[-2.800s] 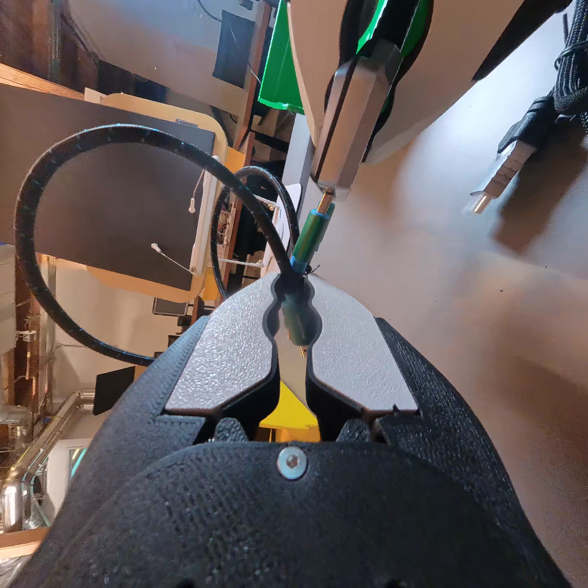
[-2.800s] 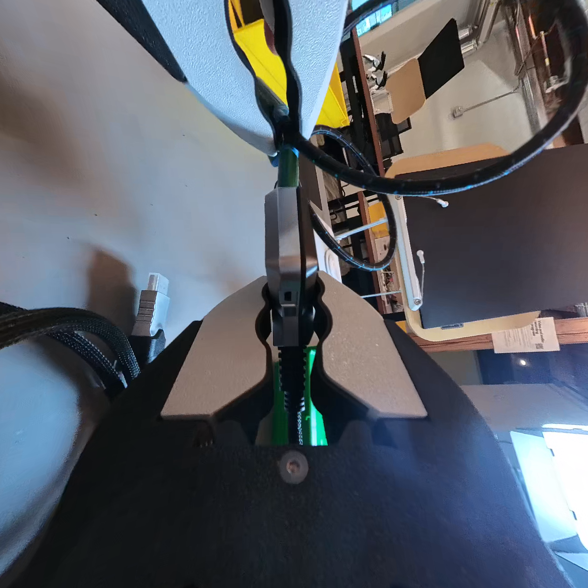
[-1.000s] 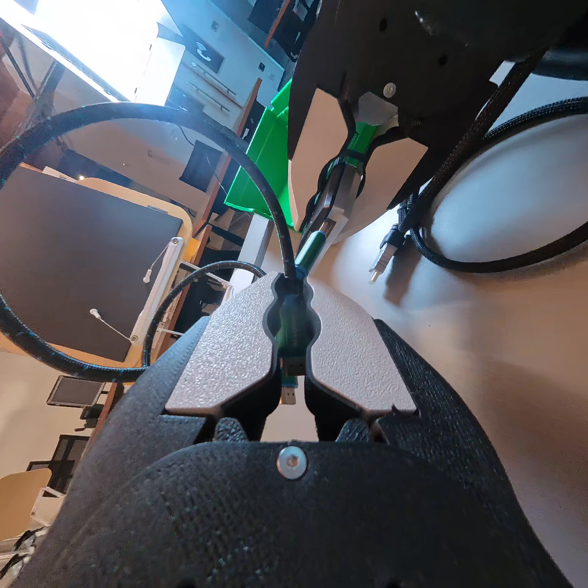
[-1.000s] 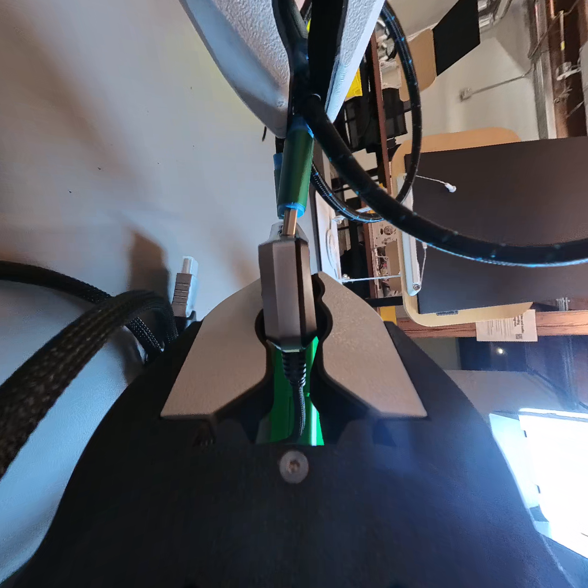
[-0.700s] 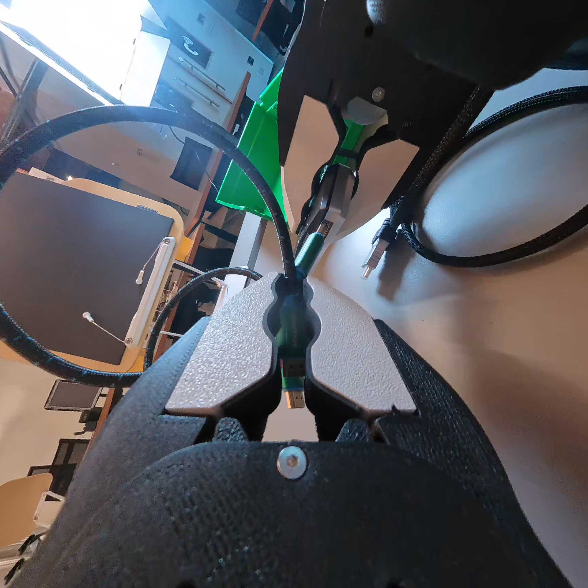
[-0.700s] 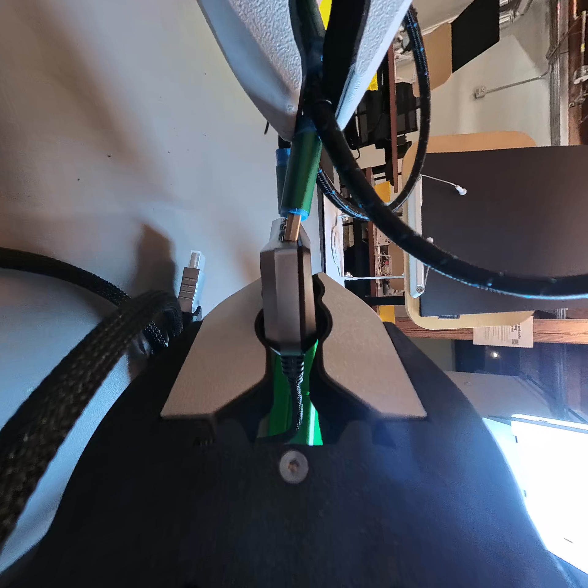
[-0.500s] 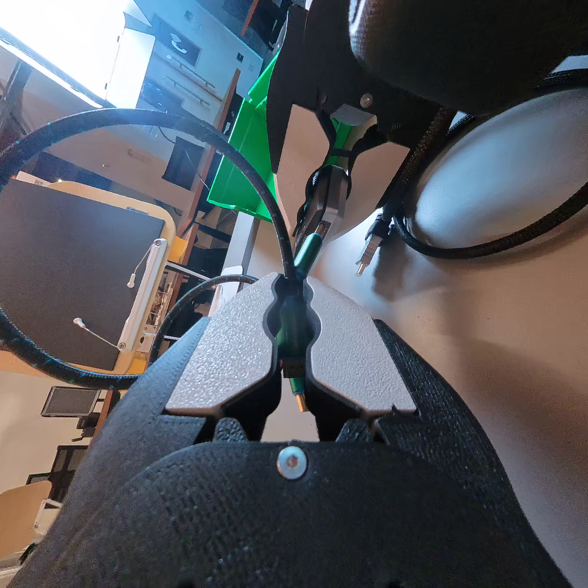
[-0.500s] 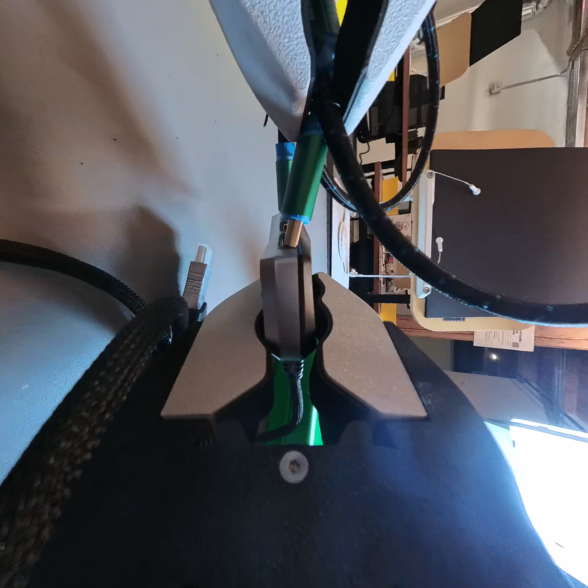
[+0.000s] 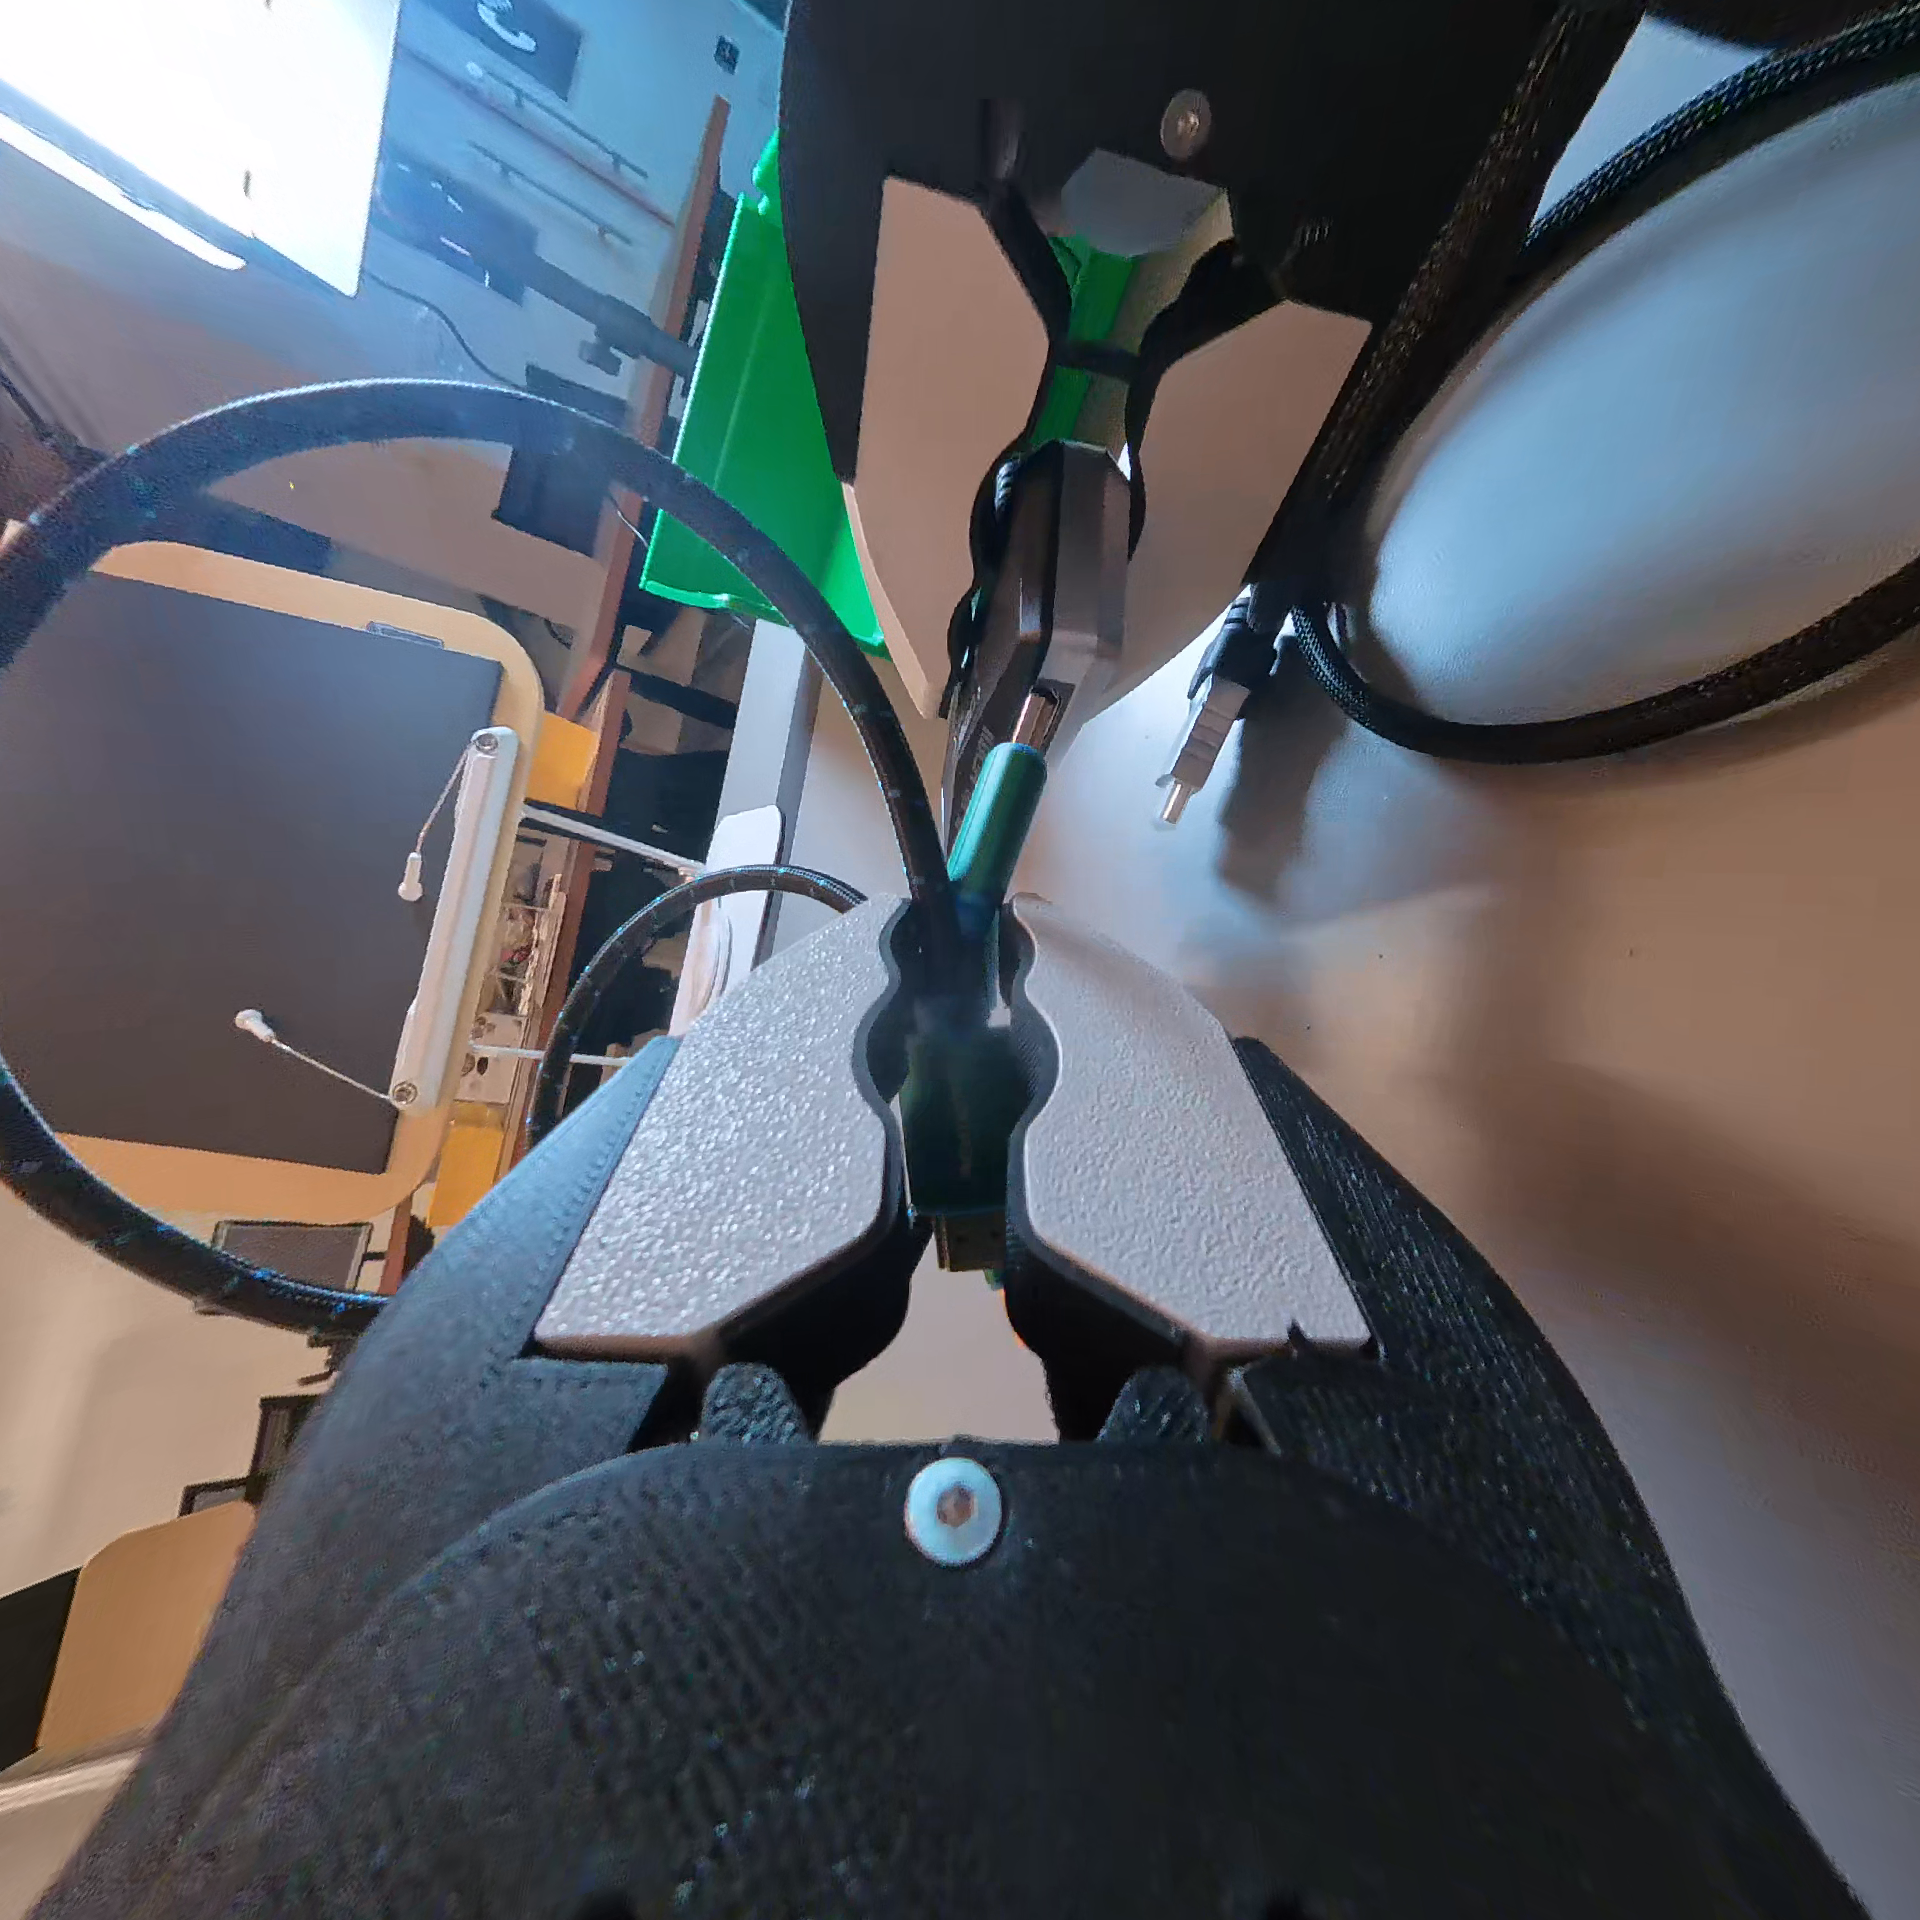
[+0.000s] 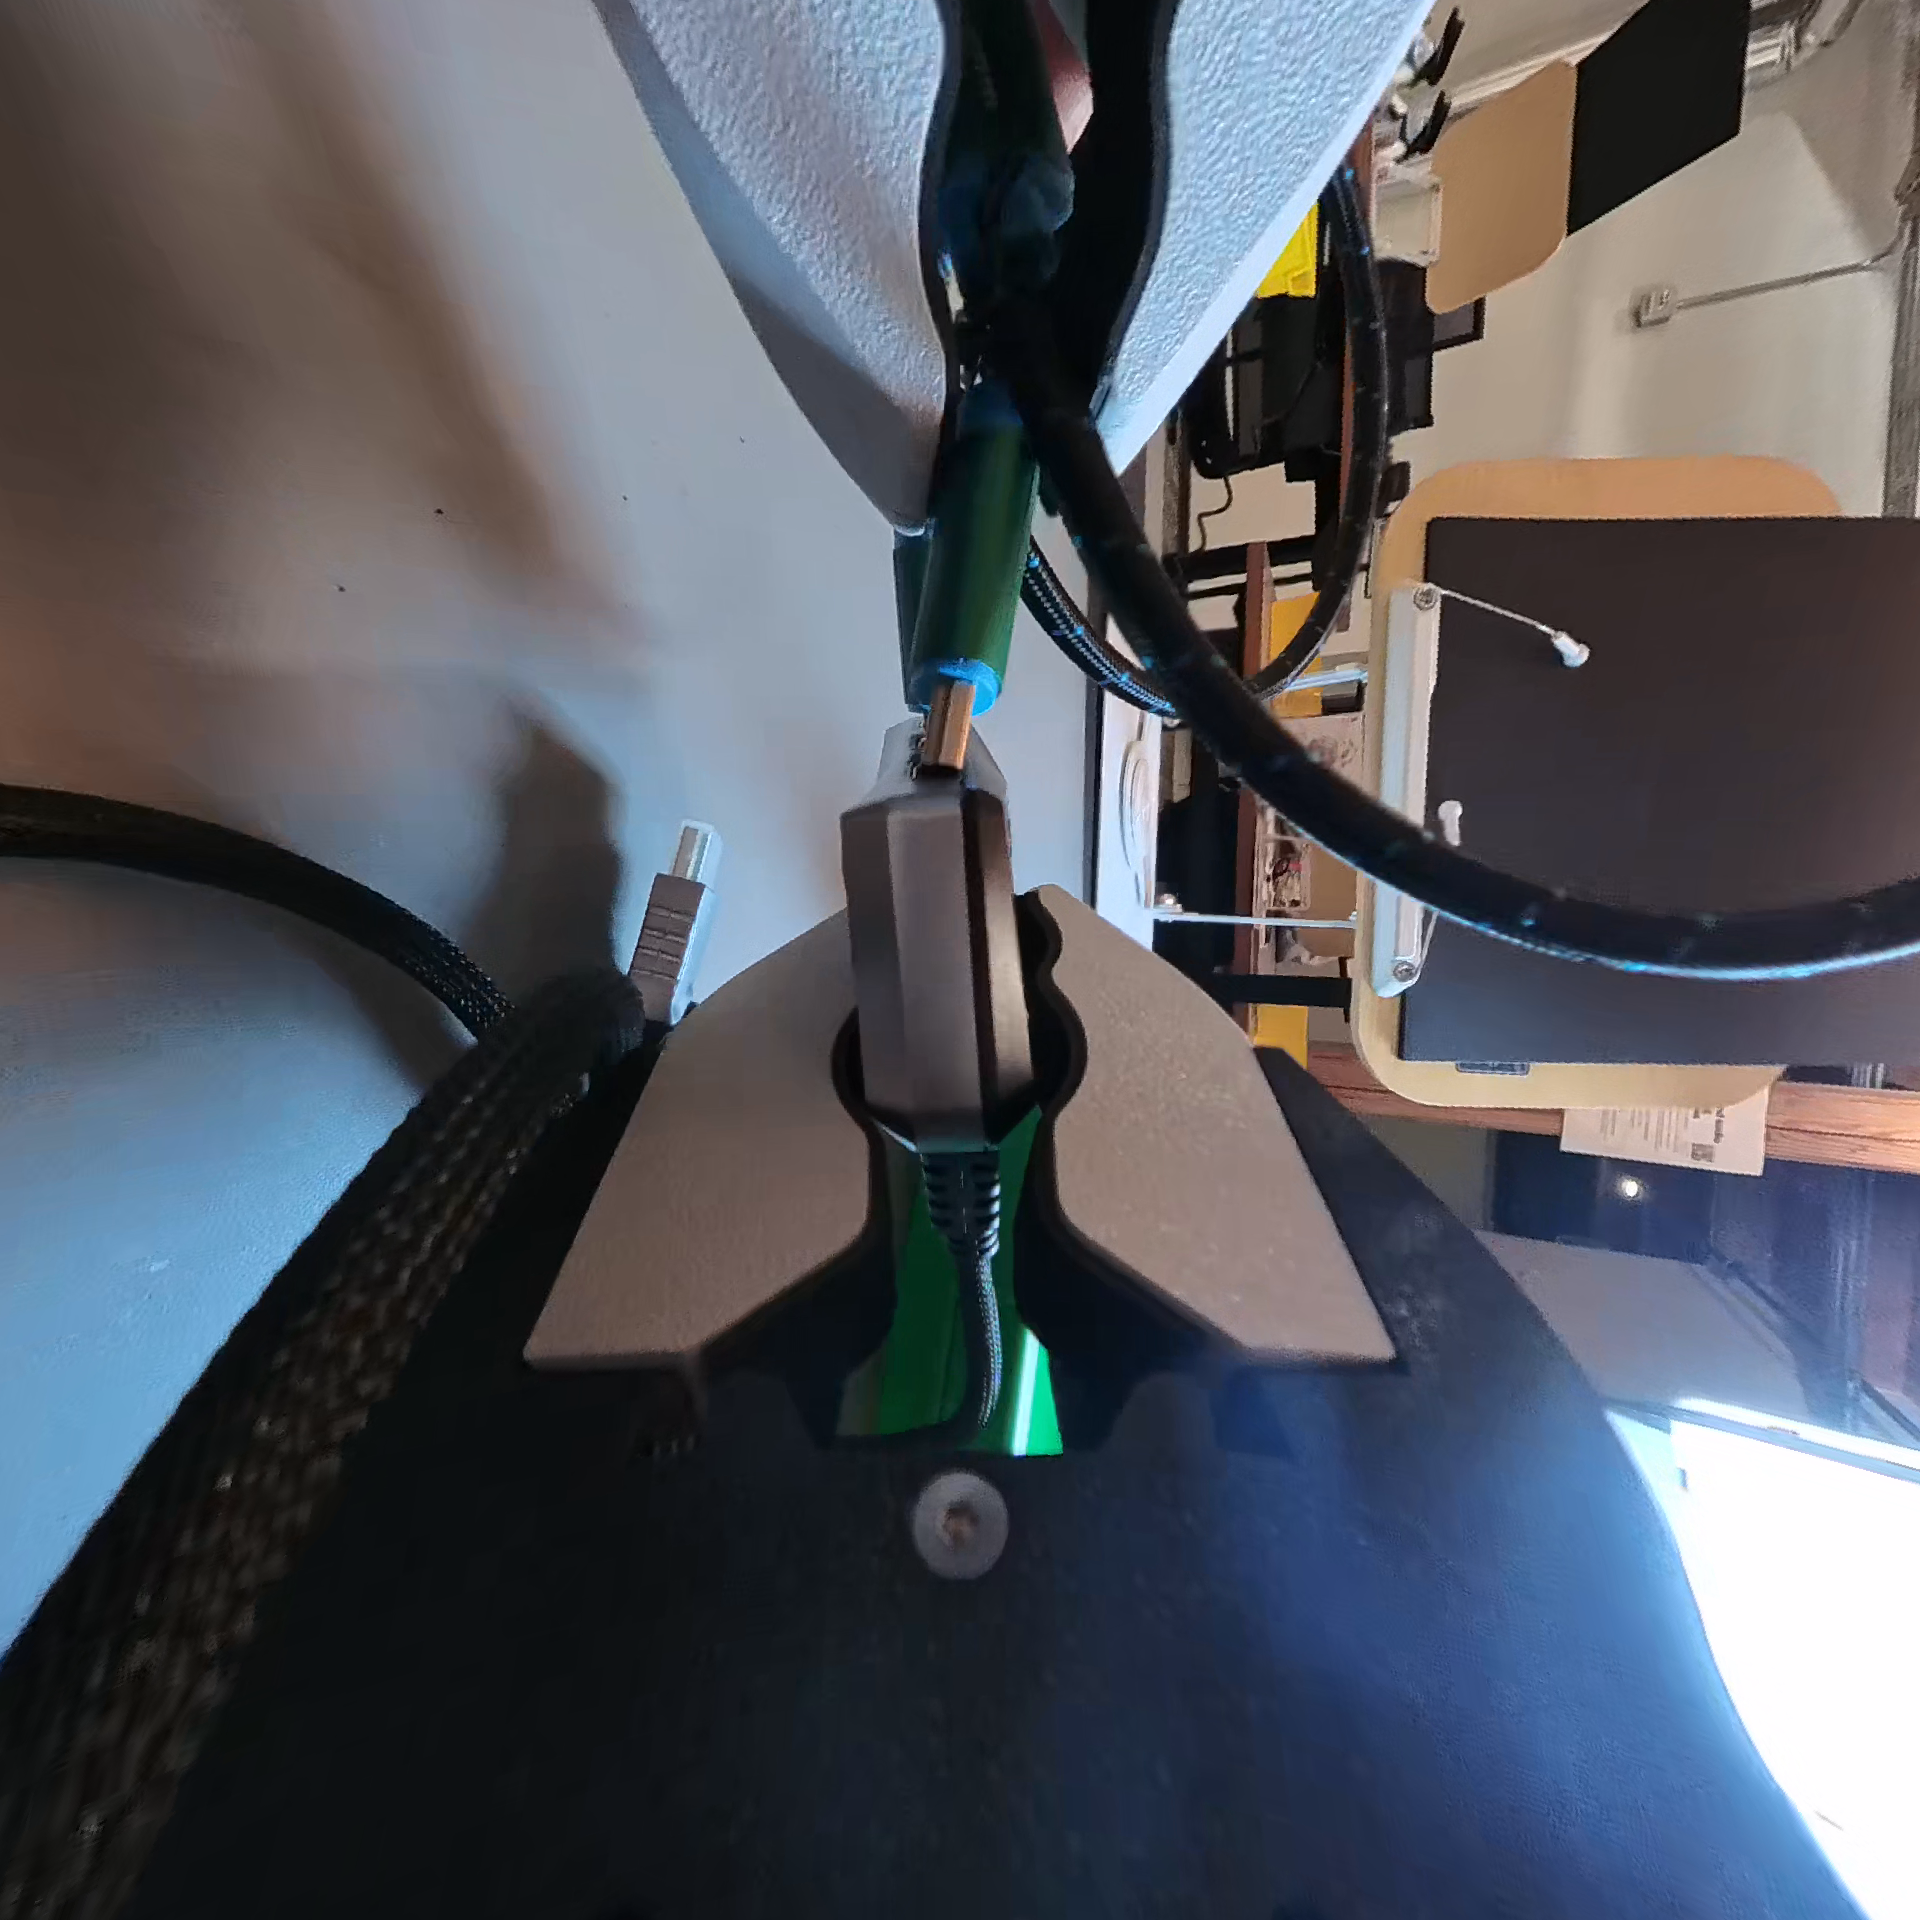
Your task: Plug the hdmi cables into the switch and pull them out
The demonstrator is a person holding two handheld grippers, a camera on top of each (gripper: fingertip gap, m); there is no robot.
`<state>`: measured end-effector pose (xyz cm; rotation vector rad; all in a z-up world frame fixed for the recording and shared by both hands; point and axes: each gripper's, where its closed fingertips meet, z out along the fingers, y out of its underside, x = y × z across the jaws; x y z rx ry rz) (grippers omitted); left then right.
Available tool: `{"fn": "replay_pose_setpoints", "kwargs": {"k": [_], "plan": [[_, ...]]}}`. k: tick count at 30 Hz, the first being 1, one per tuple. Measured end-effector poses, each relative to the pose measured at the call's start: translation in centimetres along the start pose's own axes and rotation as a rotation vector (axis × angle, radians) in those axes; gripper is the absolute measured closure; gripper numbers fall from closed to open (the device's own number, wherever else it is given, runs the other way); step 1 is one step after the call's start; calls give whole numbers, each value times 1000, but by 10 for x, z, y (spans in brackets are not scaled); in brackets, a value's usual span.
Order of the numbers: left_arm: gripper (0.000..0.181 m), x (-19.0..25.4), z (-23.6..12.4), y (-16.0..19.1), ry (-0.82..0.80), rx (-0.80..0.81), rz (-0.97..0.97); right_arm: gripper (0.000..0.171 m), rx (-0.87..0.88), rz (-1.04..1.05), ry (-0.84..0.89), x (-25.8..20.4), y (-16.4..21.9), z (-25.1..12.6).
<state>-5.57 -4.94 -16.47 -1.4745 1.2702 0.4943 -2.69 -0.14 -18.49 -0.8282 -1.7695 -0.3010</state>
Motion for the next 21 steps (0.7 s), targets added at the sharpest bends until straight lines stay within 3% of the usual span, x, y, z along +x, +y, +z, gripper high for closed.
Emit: {"fn": "replay_pose_setpoints", "kwargs": {"k": [15, 21], "plan": [[167, 10, 6, -4, 41, -42, 37, 149, -59, 22, -86, -12, 8, 2], [167, 4, 3, -5, 57, 33, -88, 147, -3, 86, -81, -3, 3, -2]]}}
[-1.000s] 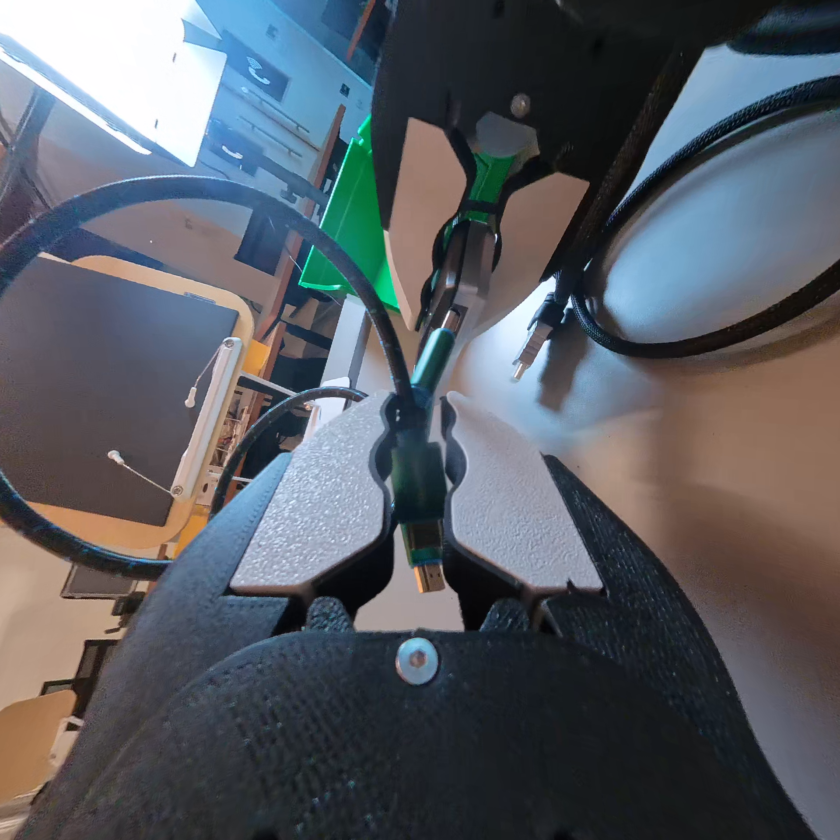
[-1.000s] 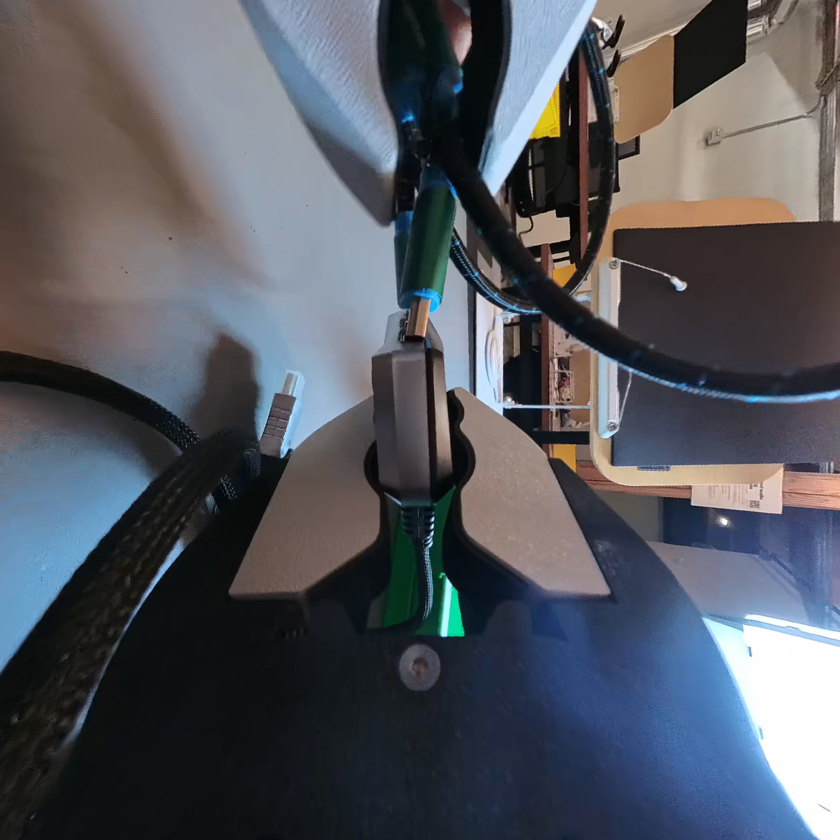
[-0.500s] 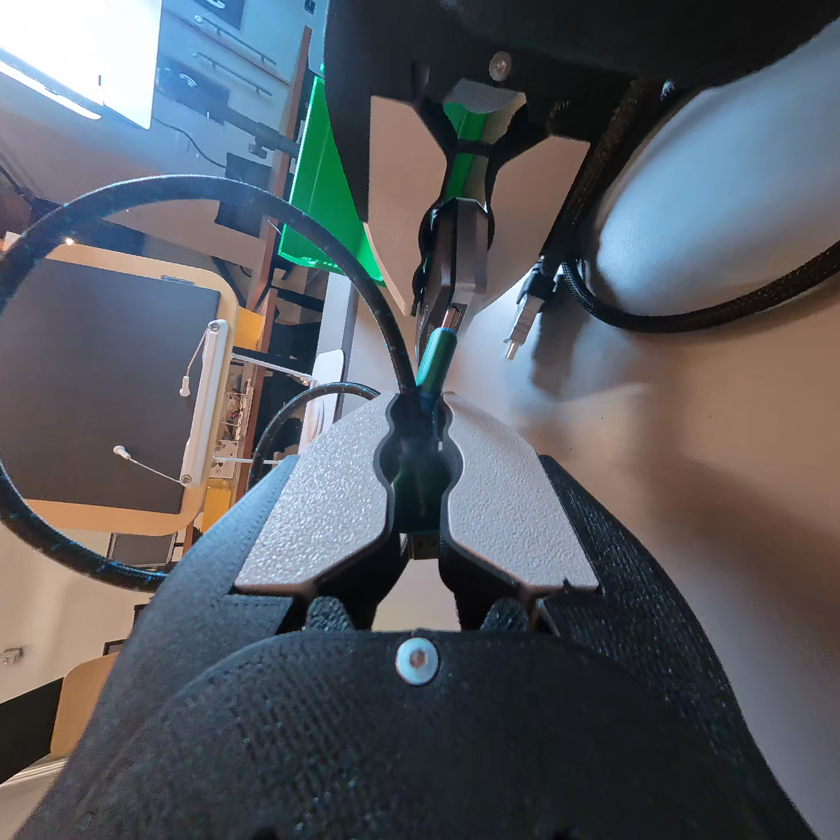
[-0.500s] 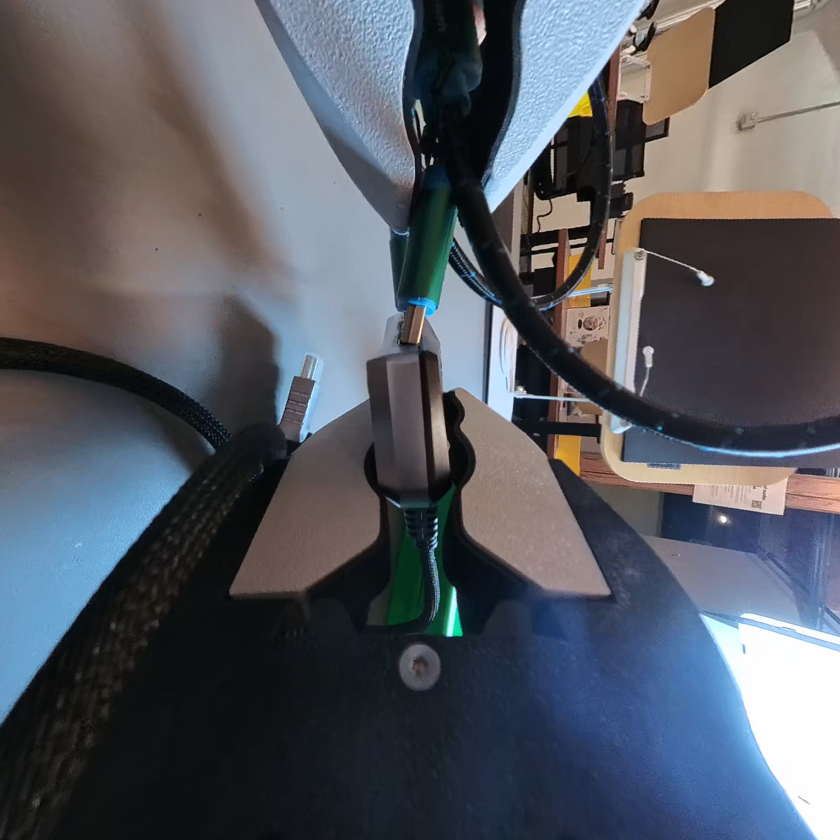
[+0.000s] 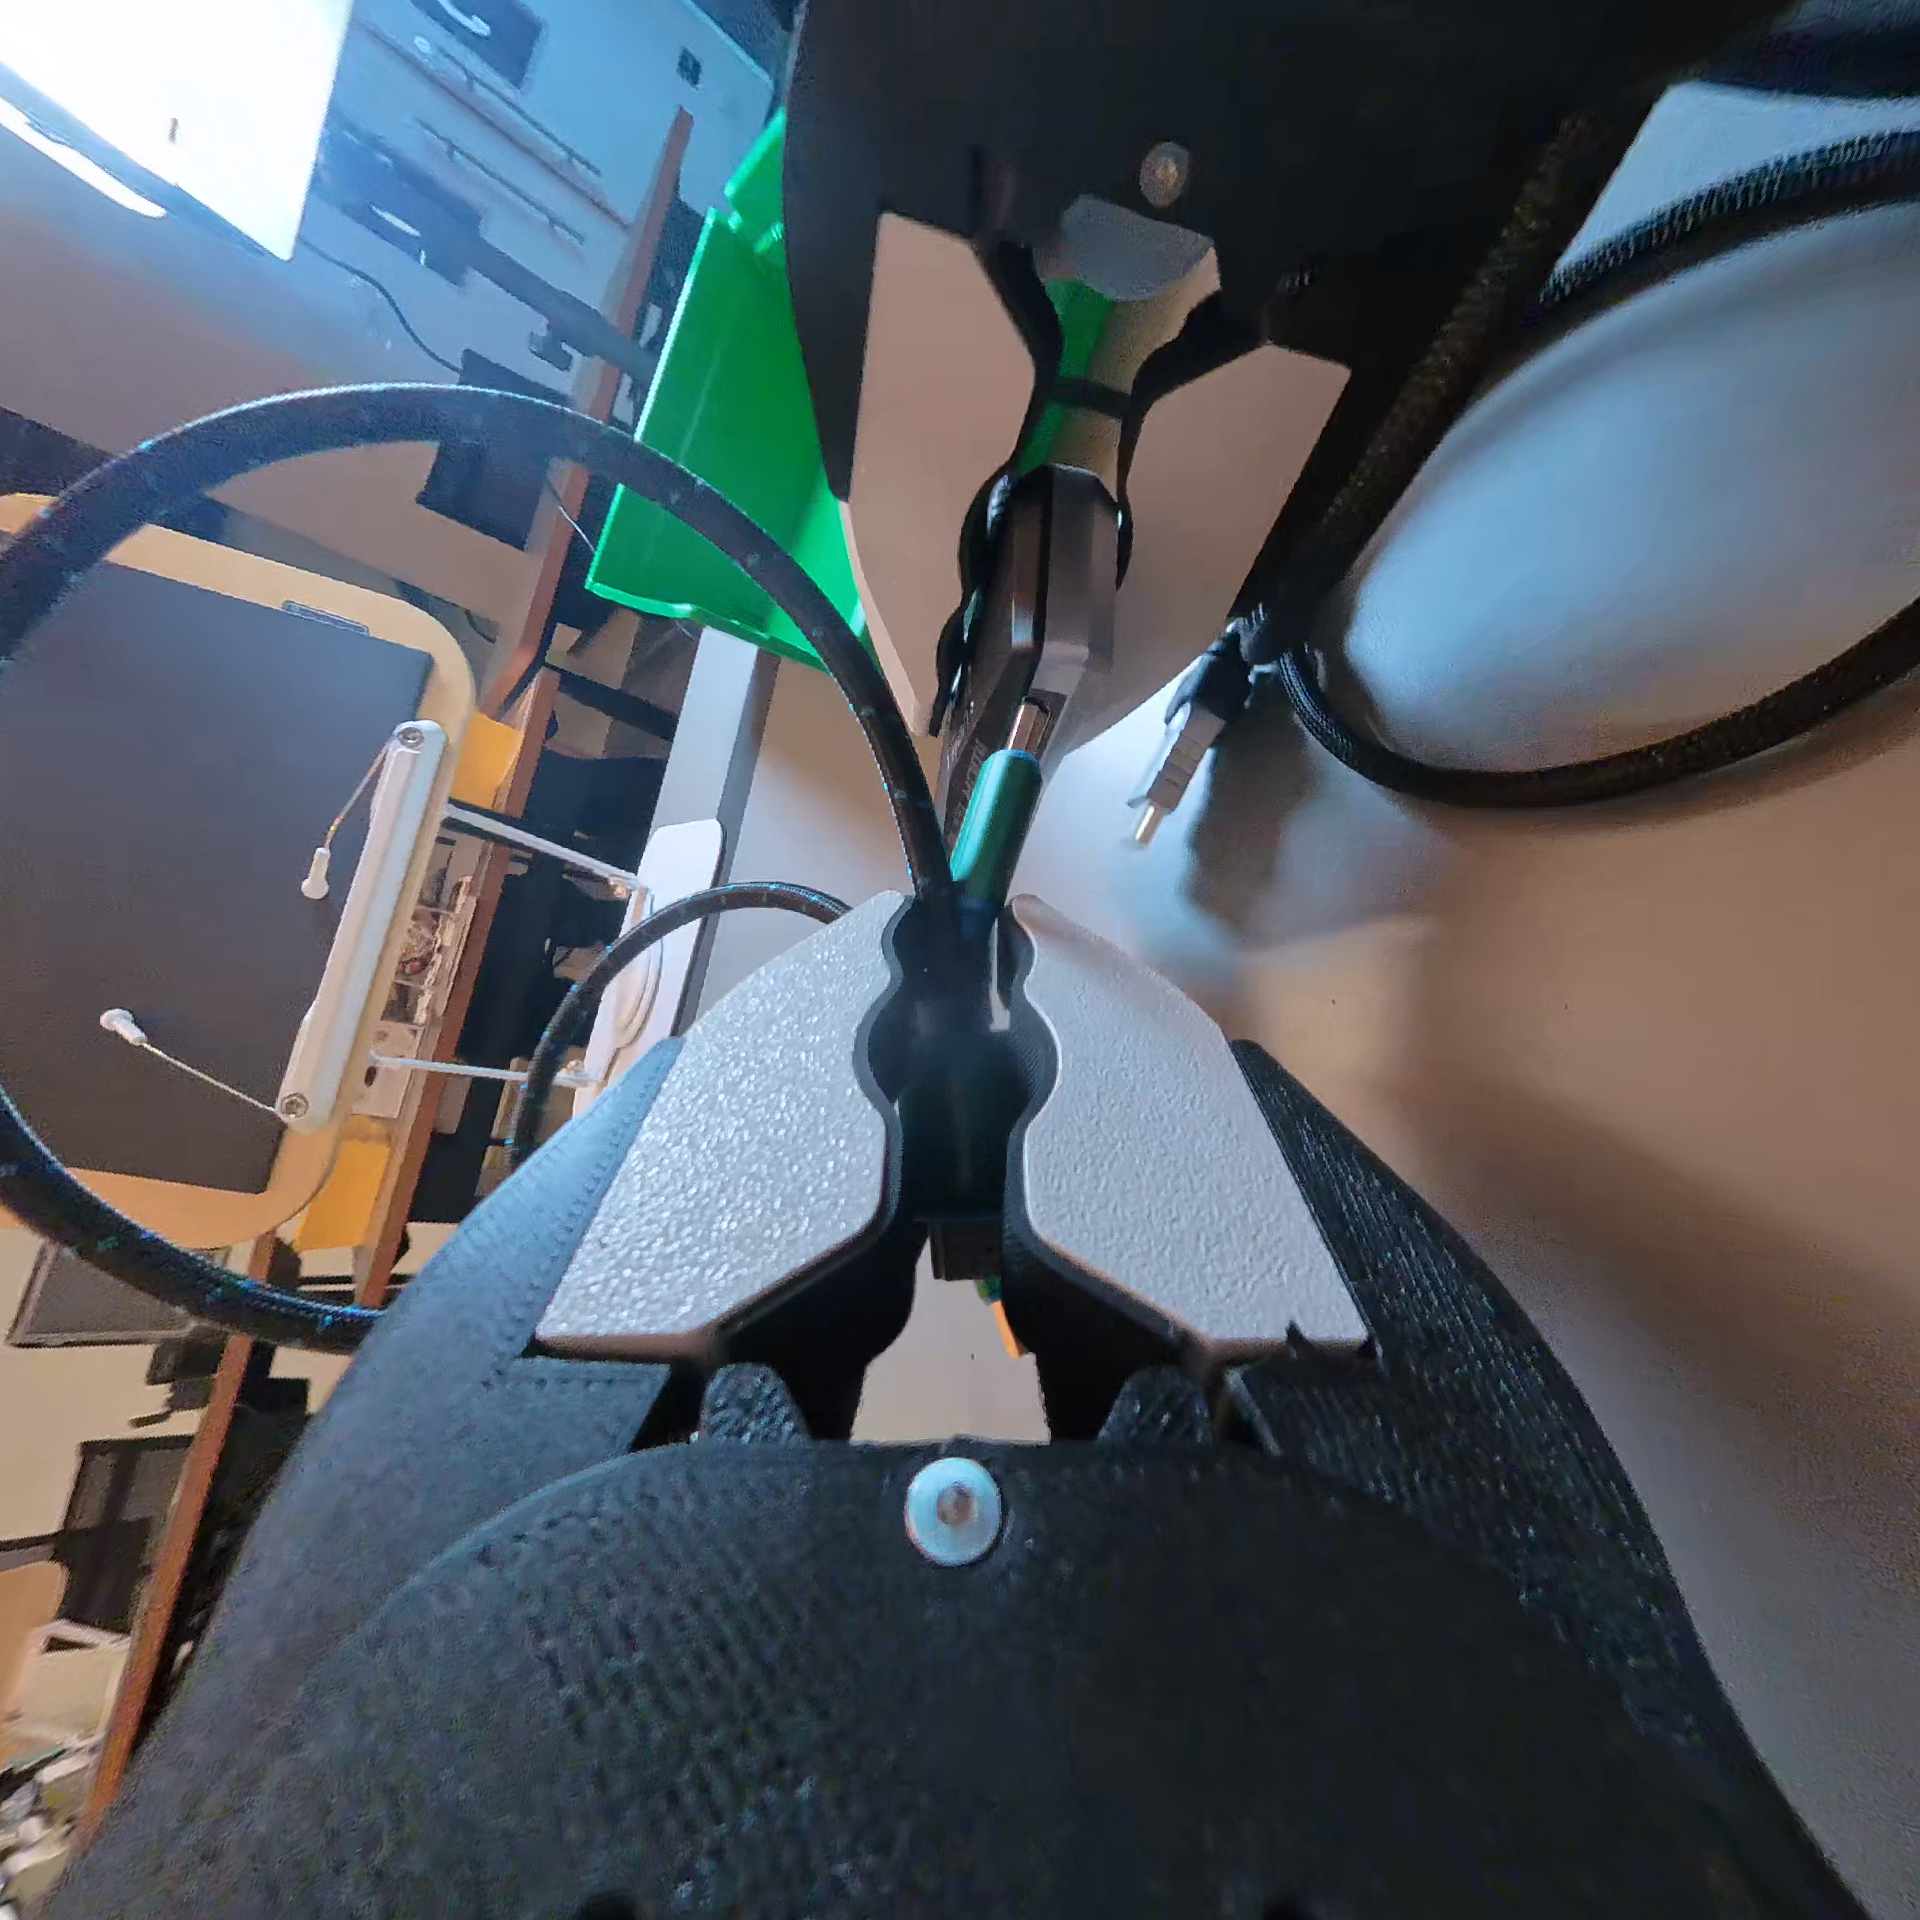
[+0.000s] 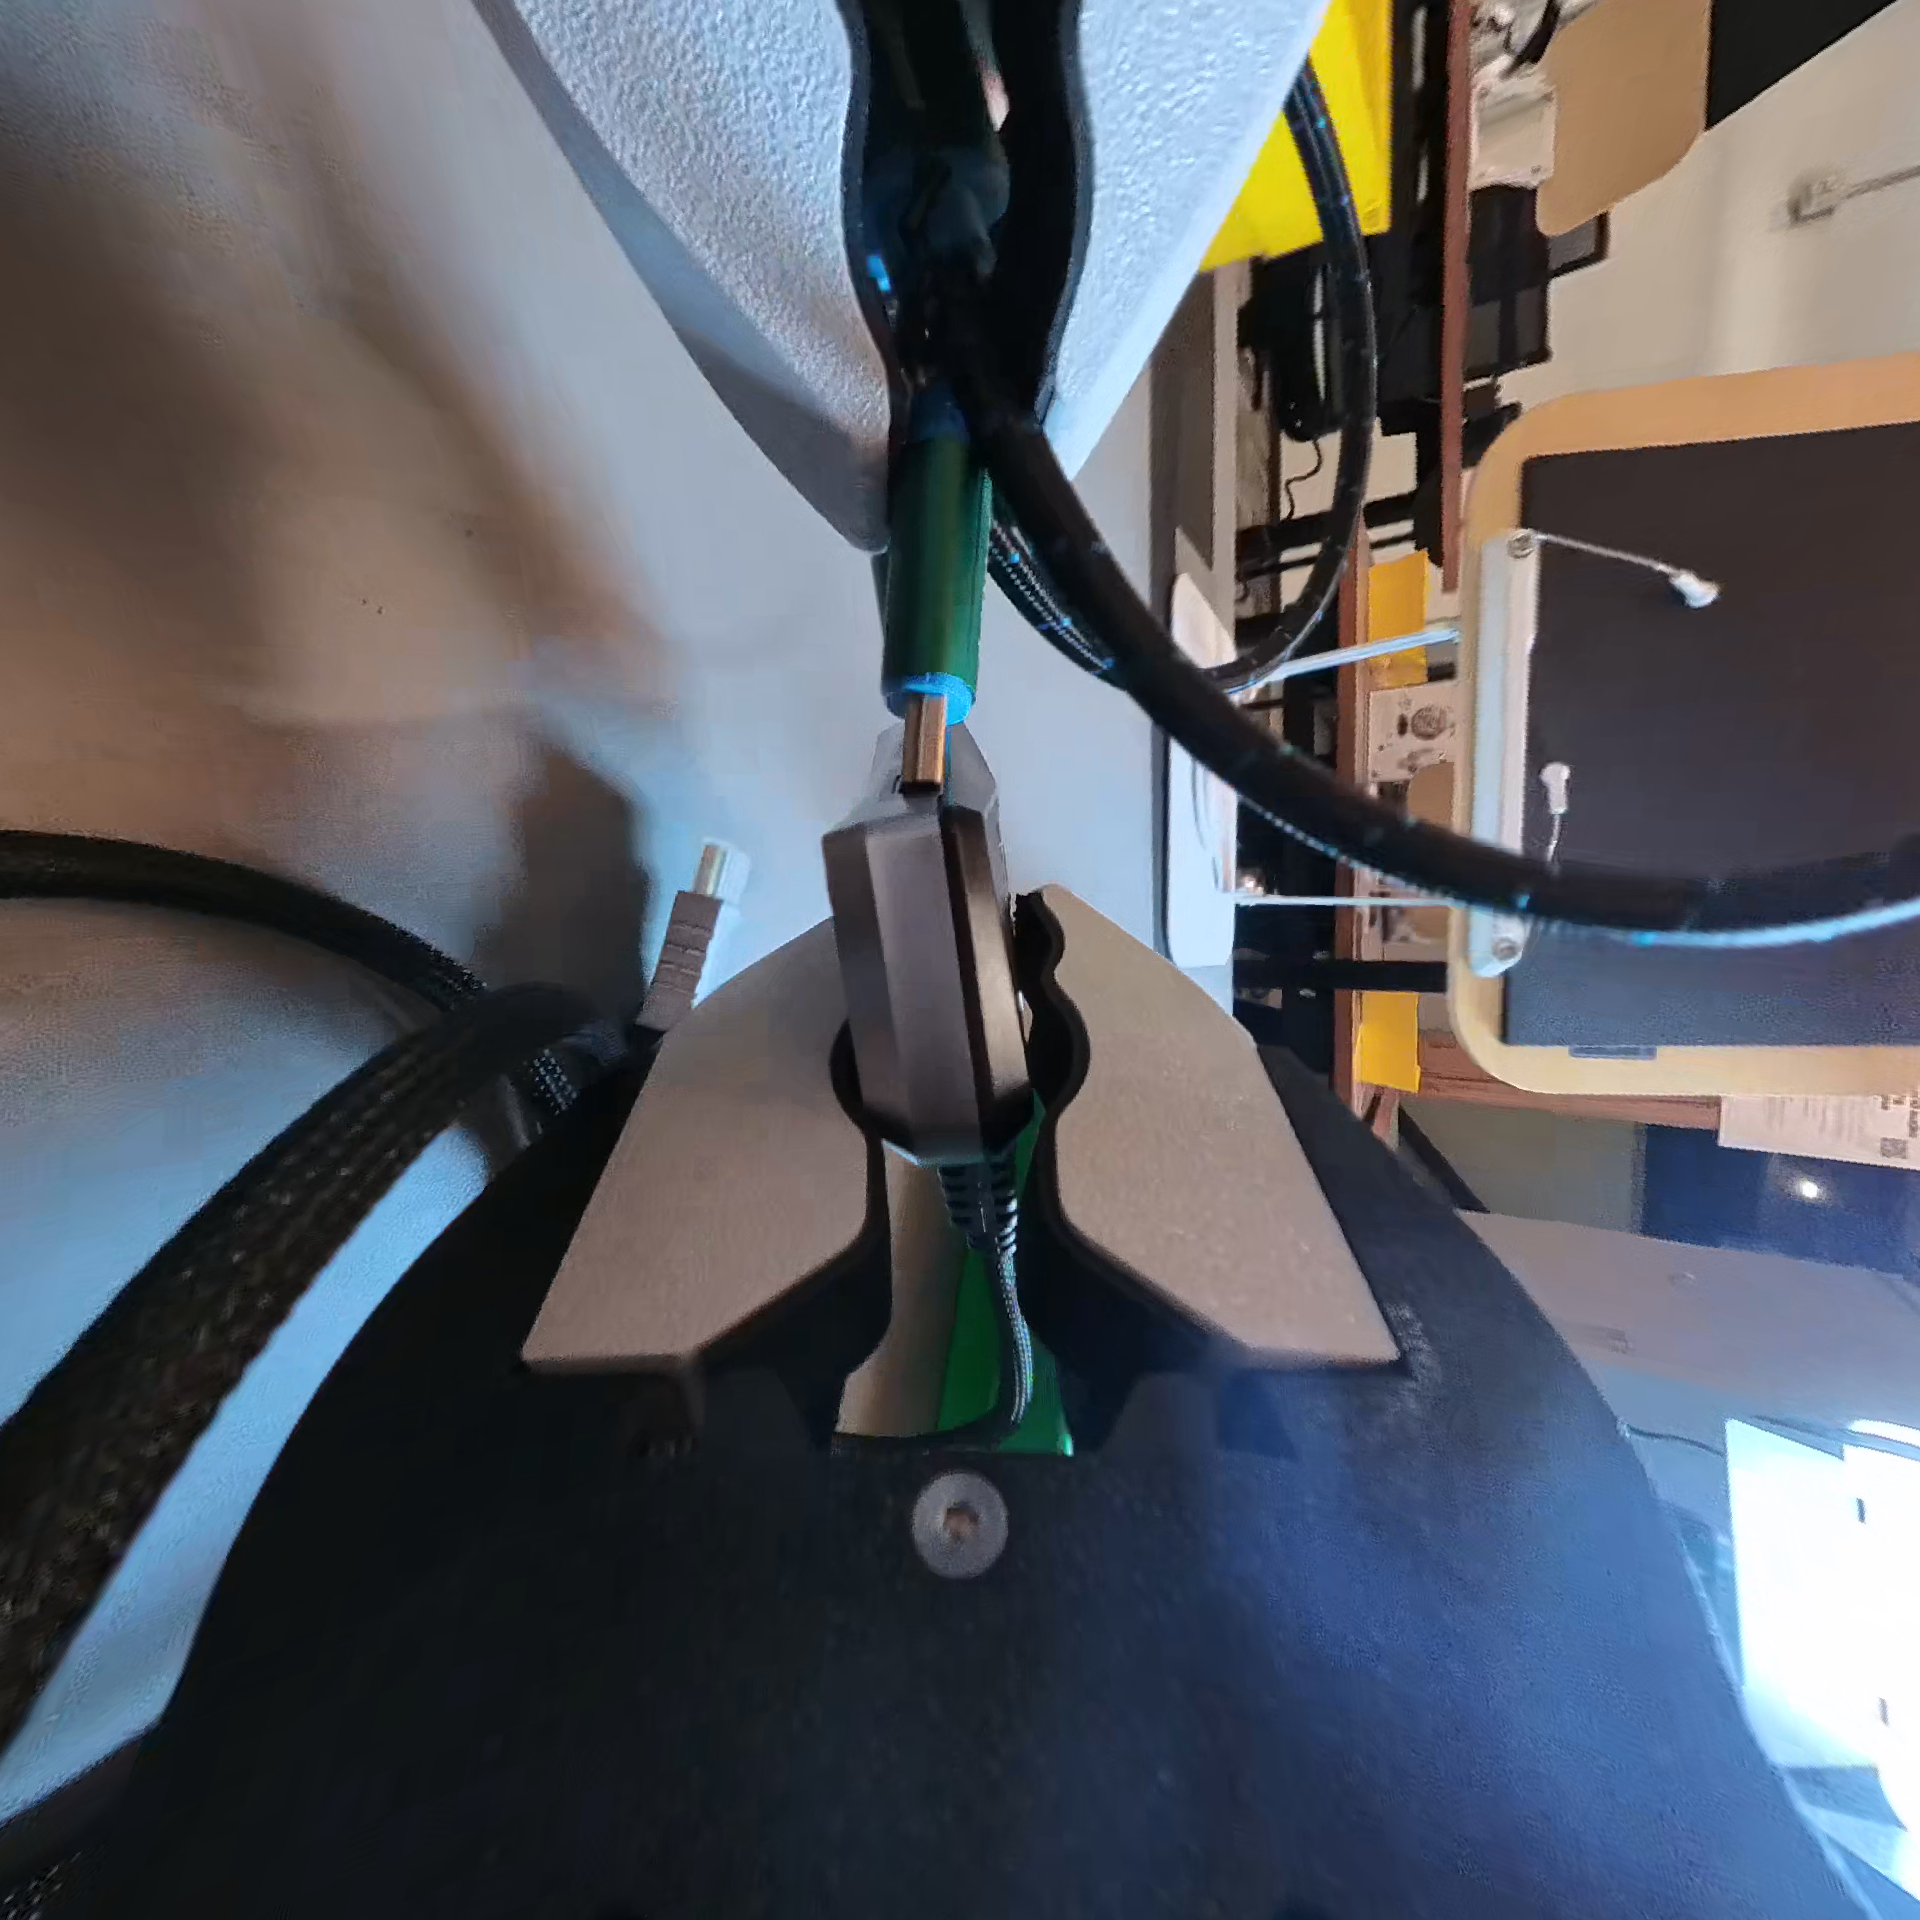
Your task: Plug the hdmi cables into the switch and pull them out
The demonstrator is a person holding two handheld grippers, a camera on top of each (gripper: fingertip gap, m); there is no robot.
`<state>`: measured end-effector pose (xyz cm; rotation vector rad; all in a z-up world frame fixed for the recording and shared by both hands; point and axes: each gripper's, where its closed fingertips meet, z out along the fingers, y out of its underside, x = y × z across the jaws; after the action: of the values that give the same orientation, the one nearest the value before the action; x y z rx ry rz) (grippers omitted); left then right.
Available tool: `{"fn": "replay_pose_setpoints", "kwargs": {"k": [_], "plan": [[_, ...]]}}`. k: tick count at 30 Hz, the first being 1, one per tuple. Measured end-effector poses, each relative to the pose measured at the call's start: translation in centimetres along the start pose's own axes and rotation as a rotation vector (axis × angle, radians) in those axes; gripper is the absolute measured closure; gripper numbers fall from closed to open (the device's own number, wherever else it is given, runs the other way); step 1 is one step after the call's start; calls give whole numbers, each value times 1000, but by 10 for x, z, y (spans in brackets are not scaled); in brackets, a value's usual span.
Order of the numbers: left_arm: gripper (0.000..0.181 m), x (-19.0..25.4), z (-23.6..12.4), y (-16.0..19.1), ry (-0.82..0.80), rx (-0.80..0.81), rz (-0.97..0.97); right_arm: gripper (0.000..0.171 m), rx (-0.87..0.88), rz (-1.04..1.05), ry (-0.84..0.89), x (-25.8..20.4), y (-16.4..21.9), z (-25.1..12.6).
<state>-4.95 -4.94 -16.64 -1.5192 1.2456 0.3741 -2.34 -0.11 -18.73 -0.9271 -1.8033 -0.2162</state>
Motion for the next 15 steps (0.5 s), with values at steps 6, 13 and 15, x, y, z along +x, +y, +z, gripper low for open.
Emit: {"fn": "replay_pose_setpoints", "kwargs": {"k": [6, 13, 15], "plan": [[167, -11, -6, -3, -11, 40, -41, 146, 181, 37, 12, 10, -17, -18], [168, -5, -7, -11, -5, 24, 27, 150, 228, -77, 9, -4, -36, -19], [169, -8, -10, -18, -16, 54, 13, 150, 236, -21, 18, 8, -39, -24]]}}
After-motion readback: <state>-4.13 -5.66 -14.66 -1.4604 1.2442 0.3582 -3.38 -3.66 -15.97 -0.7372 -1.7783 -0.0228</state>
